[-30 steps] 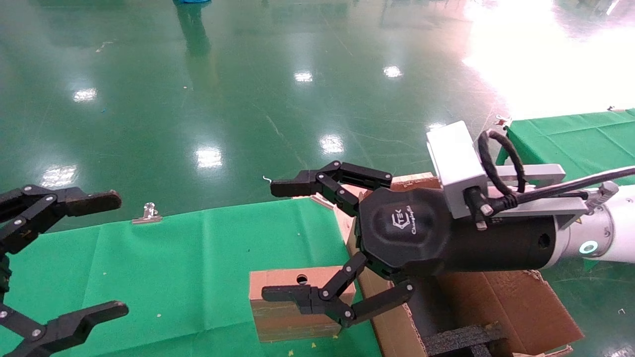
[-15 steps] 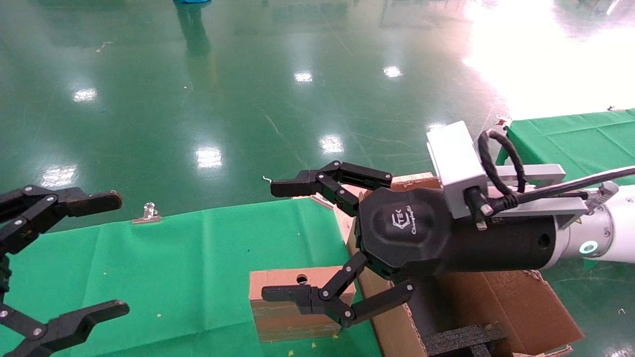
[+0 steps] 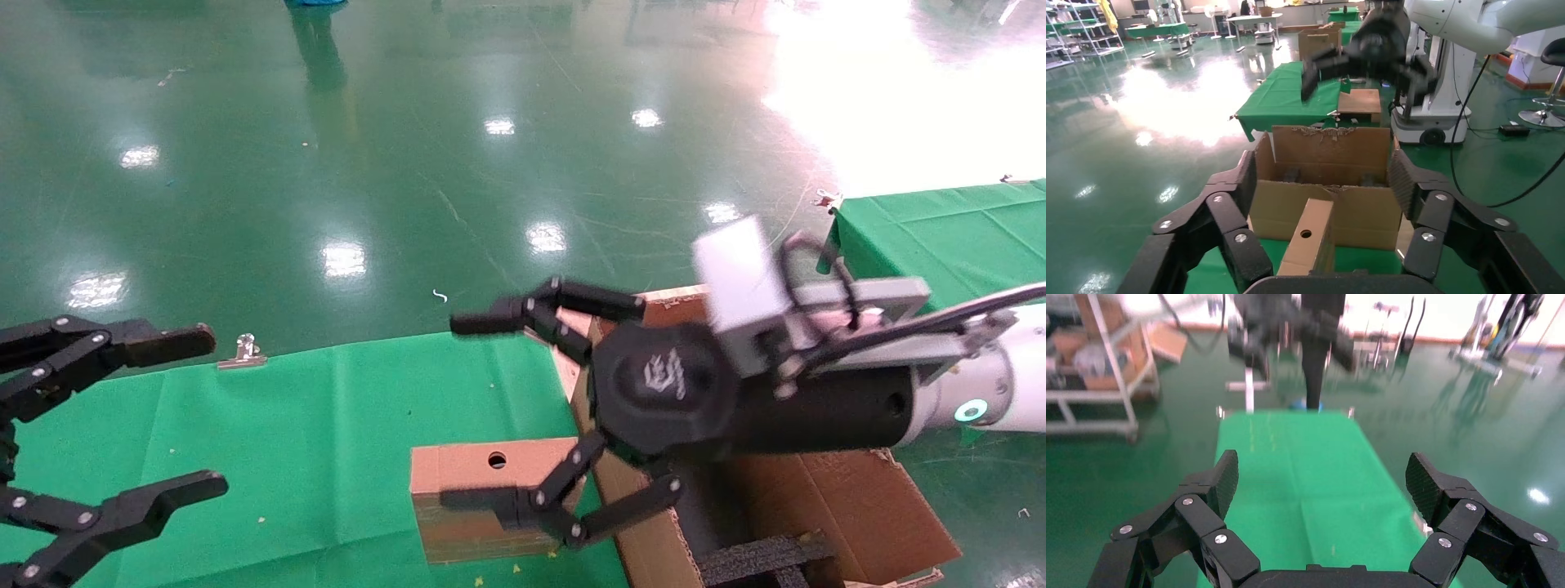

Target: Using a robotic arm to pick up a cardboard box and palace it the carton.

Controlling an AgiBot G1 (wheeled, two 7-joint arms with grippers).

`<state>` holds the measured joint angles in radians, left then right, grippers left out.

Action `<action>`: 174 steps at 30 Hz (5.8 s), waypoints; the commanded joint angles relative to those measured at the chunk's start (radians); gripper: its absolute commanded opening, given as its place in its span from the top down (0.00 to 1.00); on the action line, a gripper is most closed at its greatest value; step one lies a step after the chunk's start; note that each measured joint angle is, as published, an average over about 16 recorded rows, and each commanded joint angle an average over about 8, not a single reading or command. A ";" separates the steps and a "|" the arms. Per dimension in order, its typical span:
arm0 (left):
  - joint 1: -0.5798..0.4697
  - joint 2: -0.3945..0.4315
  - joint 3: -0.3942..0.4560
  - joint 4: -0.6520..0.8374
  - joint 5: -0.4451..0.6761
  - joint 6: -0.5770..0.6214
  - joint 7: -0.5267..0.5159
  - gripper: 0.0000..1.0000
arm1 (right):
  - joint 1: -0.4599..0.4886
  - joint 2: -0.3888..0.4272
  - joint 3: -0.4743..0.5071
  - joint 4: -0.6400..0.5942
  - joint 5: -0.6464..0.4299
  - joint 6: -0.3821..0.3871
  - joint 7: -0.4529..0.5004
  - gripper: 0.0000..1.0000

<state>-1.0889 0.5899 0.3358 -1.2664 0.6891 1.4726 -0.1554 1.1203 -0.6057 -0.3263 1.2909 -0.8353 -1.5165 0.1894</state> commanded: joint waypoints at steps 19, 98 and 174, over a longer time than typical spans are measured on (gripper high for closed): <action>0.000 0.000 0.000 0.000 0.000 0.000 0.000 1.00 | 0.264 -0.104 -0.271 -0.081 -0.448 -0.053 -0.018 0.00; 0.000 0.000 0.001 0.001 -0.001 0.000 0.001 0.00 | 0.499 -0.394 -0.550 -0.346 -0.777 -0.041 -0.165 1.00; -0.001 -0.001 0.002 0.001 -0.002 -0.001 0.001 0.00 | 1.144 0.155 -1.381 -0.656 -0.265 0.108 0.016 1.00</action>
<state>-1.0895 0.5892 0.3380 -1.2656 0.6874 1.4717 -0.1542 2.2674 -0.4457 -1.7100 0.6428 -1.1067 -1.4073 0.2095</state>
